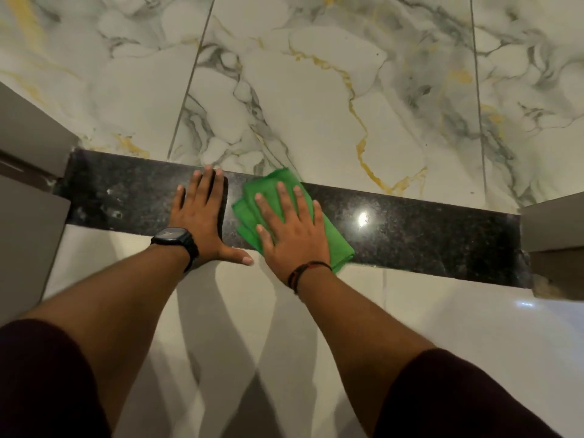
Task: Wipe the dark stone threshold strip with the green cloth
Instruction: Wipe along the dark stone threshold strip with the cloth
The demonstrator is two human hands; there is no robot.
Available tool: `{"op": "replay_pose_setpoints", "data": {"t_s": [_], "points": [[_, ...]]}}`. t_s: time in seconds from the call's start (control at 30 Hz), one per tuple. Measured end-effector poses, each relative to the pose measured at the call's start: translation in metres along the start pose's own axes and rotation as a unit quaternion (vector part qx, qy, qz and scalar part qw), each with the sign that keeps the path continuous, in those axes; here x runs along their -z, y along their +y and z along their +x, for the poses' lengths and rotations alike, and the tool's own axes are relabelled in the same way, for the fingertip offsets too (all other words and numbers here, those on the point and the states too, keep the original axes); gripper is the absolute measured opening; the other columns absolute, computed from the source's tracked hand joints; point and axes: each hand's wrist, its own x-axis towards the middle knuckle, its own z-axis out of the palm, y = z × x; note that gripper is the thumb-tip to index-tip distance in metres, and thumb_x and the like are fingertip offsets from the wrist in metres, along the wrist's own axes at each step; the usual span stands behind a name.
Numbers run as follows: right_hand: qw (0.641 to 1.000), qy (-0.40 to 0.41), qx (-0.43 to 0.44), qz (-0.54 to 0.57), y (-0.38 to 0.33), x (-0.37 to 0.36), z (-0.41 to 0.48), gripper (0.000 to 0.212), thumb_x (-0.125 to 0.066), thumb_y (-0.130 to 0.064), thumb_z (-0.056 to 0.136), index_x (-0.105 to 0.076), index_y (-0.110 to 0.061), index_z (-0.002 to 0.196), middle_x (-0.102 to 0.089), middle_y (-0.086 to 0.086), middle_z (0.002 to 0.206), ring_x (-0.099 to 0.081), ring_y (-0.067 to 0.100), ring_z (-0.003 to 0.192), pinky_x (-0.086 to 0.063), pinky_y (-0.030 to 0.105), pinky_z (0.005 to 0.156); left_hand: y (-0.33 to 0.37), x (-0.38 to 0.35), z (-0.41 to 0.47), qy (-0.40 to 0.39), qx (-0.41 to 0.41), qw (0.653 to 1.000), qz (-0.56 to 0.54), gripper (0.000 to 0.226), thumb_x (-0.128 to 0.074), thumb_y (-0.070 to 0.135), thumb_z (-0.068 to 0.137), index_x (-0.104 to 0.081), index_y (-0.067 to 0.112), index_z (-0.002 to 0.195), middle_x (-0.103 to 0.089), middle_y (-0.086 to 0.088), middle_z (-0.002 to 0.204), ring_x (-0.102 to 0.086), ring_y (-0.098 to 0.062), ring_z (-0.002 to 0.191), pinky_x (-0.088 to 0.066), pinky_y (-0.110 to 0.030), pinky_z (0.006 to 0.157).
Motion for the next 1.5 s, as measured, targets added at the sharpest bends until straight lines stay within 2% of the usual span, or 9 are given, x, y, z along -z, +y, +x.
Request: {"op": "replay_pose_setpoints", "data": {"t_s": [0.17,0.47,0.57,0.77,0.93,1.03,1.17,1.37,1.5], "points": [[0.999,-0.006,0.044,-0.021,0.036,0.006,-0.020,0.056,-0.027,-0.052,0.096,-0.013,-0.042,0.149,-0.012,0.002,0.160,-0.008,0.025,0.146,-0.012,0.052,0.116,-0.025,0.004,-0.013,-0.016,0.018,0.999,0.027,0.156,-0.035,0.107,0.023,0.041,0.030,0.135,0.022,-0.001,0.159,0.023,-0.020,0.144,0.008,-0.049,0.117],[0.987,0.028,-0.160,-0.001,0.004,0.000,0.003,0.056,-0.019,-0.052,0.096,-0.007,-0.040,0.149,-0.002,0.007,0.161,-0.002,0.029,0.145,-0.006,0.053,0.116,-0.069,0.002,-0.030,0.033,0.090,0.995,0.026,0.154,-0.025,0.108,0.029,0.023,0.021,0.147,0.012,-0.007,0.161,0.013,-0.026,0.146,0.004,-0.053,0.117],[0.983,0.022,-0.180,0.007,-0.026,-0.004,0.029,0.056,-0.017,-0.051,0.096,-0.004,-0.039,0.150,0.001,0.007,0.161,0.001,0.030,0.146,-0.002,0.055,0.115,-0.069,0.001,-0.027,0.026,0.095,0.995,0.023,0.156,-0.025,0.109,0.027,0.024,0.022,0.146,0.012,-0.004,0.162,0.013,-0.025,0.146,0.003,-0.053,0.117],[0.999,0.005,-0.048,0.005,-0.083,-0.011,0.048,0.057,-0.020,-0.050,0.096,-0.003,-0.038,0.150,-0.003,0.006,0.161,0.002,0.030,0.146,-0.001,0.055,0.115,-0.069,0.001,-0.027,0.025,0.100,0.994,0.027,0.157,-0.028,0.109,0.026,0.024,0.022,0.146,0.014,-0.001,0.161,0.014,-0.024,0.146,0.004,-0.051,0.116],[0.991,-0.032,0.125,-0.041,-0.042,-0.004,0.021,0.056,-0.018,-0.054,0.096,-0.004,-0.042,0.149,-0.006,0.002,0.161,0.000,0.025,0.146,-0.008,0.053,0.116,-0.069,0.006,-0.030,0.009,0.099,0.995,0.024,0.156,-0.028,0.109,0.027,0.026,0.023,0.145,0.018,0.000,0.161,0.018,-0.022,0.145,0.005,-0.050,0.116],[0.986,-0.040,0.155,-0.049,-0.016,0.001,0.014,0.054,-0.016,-0.056,0.096,-0.007,-0.044,0.148,-0.008,0.001,0.161,-0.003,0.023,0.146,-0.009,0.051,0.117,-0.073,0.007,-0.035,0.003,0.113,0.993,0.033,0.157,-0.025,0.109,0.025,0.031,0.022,0.143,0.018,-0.003,0.161,0.018,-0.024,0.145,0.004,-0.052,0.117],[0.995,-0.022,0.080,-0.047,-0.013,0.003,0.016,0.054,-0.016,-0.057,0.096,-0.007,-0.045,0.148,-0.003,0.002,0.161,-0.003,0.023,0.146,-0.006,0.049,0.117,-0.087,0.005,-0.049,0.005,0.153,0.988,0.036,0.160,-0.025,0.109,0.021,0.030,0.022,0.143,0.015,-0.004,0.161,0.016,-0.024,0.145,0.002,-0.052,0.117],[0.998,0.008,-0.066,-0.016,-0.058,-0.005,0.046,0.055,-0.017,-0.054,0.096,-0.007,-0.042,0.149,-0.002,0.006,0.161,-0.001,0.029,0.146,-0.002,0.053,0.116,-0.095,-0.002,-0.065,0.021,0.201,0.979,-0.024,0.164,-0.025,0.109,0.019,0.024,0.018,0.146,0.016,-0.004,0.161,0.018,-0.022,0.145,0.007,-0.049,0.117],[0.997,-0.006,-0.077,0.004,-0.105,-0.012,0.081,0.056,-0.020,-0.052,0.096,-0.007,-0.040,0.149,-0.002,0.006,0.161,0.000,0.030,0.146,-0.001,0.056,0.114,-0.089,-0.007,-0.077,0.031,0.242,0.968,-0.066,0.165,-0.028,0.107,0.019,0.023,0.016,0.146,0.014,-0.005,0.161,0.018,-0.018,0.144,0.010,-0.044,0.115]]}}
